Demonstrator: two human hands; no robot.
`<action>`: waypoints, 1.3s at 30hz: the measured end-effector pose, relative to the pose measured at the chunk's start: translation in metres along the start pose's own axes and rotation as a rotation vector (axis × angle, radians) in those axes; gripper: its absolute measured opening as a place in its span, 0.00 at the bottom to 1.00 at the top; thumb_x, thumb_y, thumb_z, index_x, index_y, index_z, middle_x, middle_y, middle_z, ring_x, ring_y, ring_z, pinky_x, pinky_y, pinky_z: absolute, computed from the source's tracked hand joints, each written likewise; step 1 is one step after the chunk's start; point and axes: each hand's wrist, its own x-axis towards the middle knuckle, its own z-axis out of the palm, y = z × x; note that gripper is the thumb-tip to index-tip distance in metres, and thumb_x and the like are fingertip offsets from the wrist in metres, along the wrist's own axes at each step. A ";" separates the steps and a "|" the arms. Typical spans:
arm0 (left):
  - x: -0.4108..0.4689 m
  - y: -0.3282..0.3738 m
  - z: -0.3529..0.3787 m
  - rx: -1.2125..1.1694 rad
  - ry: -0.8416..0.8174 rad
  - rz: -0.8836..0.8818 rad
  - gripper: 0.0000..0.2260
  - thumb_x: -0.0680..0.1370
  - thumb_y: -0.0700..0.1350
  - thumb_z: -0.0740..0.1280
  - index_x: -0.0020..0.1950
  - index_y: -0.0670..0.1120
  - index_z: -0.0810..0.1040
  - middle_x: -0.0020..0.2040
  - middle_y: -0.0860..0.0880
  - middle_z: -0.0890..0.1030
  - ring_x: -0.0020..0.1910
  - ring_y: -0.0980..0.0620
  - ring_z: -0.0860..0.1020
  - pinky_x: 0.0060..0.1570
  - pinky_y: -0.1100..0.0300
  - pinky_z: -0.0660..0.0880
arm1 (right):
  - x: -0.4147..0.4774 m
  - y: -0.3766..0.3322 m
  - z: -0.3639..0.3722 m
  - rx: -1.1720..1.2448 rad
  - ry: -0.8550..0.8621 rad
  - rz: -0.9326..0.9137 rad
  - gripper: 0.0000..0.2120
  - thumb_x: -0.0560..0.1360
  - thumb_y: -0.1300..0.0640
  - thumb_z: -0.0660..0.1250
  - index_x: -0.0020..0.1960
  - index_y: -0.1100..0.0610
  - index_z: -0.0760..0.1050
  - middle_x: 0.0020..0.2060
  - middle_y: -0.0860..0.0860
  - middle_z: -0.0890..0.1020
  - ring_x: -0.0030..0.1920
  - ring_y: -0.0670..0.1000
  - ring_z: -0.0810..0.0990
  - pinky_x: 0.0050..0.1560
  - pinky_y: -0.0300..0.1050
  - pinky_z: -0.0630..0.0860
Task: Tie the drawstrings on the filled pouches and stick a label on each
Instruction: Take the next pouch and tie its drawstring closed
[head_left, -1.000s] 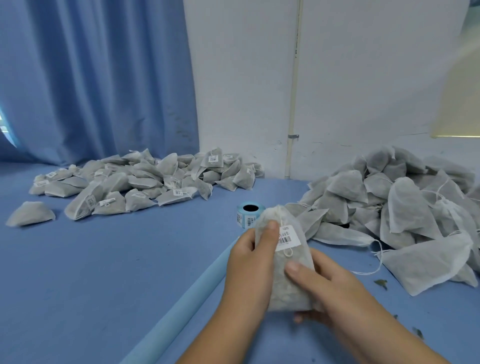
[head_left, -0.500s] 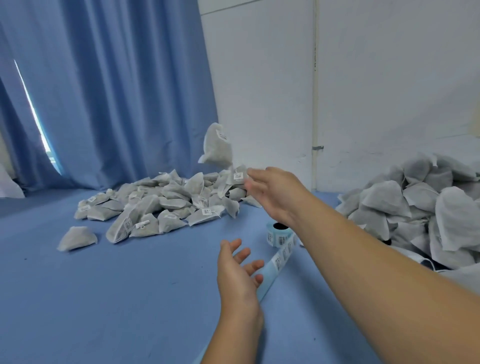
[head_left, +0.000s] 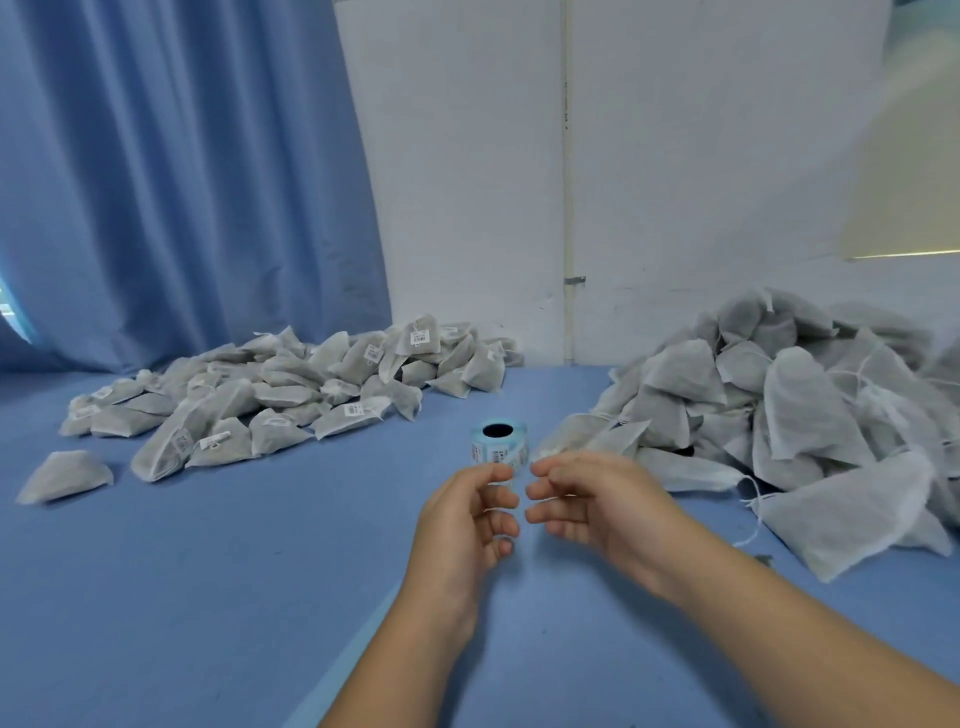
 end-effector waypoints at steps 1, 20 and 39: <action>-0.002 -0.003 0.002 0.031 -0.022 -0.007 0.07 0.77 0.42 0.63 0.44 0.44 0.80 0.31 0.49 0.77 0.25 0.53 0.72 0.26 0.62 0.66 | -0.009 0.001 -0.012 -0.002 -0.001 0.007 0.08 0.77 0.65 0.61 0.47 0.61 0.79 0.34 0.54 0.84 0.34 0.53 0.84 0.33 0.41 0.77; -0.016 -0.079 0.119 0.516 -0.204 0.128 0.11 0.79 0.42 0.64 0.39 0.52 0.82 0.31 0.58 0.78 0.27 0.58 0.73 0.30 0.65 0.69 | -0.070 0.000 -0.206 -1.265 0.686 0.024 0.22 0.78 0.43 0.58 0.70 0.48 0.67 0.60 0.51 0.78 0.59 0.55 0.76 0.56 0.49 0.74; -0.029 -0.058 0.092 0.726 -0.406 0.457 0.22 0.69 0.66 0.64 0.60 0.59 0.77 0.58 0.62 0.79 0.59 0.70 0.73 0.54 0.76 0.66 | -0.099 0.004 -0.098 -0.682 0.266 -0.486 0.34 0.69 0.56 0.62 0.66 0.26 0.55 0.43 0.36 0.82 0.38 0.40 0.80 0.42 0.31 0.74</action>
